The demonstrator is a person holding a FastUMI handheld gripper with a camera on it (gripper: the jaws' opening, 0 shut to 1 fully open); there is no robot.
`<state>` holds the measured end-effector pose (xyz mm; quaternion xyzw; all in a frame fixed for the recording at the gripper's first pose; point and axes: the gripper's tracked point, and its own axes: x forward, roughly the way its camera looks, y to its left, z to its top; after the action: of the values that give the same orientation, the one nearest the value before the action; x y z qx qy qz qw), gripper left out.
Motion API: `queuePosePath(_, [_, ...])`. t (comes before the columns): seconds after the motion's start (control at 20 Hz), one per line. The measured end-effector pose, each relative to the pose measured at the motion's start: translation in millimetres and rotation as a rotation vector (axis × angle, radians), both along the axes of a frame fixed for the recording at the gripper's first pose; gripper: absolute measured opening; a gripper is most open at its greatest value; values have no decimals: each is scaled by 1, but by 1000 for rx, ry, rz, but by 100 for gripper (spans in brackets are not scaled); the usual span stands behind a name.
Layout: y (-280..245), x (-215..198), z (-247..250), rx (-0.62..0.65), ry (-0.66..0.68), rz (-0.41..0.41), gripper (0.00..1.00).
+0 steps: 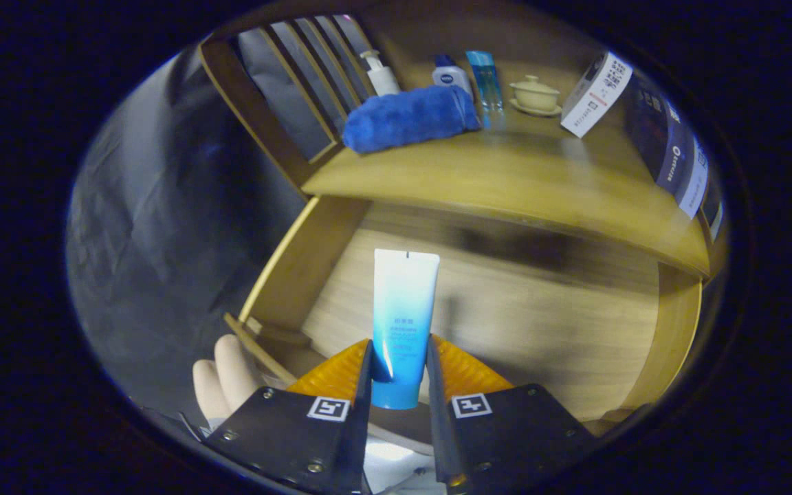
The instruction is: Pull open the drawer, take out the items inside it, and place them on the countertop above the cabinet.
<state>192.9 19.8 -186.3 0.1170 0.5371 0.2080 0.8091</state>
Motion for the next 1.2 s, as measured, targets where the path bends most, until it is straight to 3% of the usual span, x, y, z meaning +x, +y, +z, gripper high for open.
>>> queuePosePath(0.25, [-14,34,40,49,-116,-109,40])
queuePosePath(0.55, [-75,104,17,-236,-215,-246,40])
queuePosePath(0.7, [-81,136,3,-283,-205,-306,40])
queuePosePath(1.2, [-75,182,-21,-341,-217,-383,40])
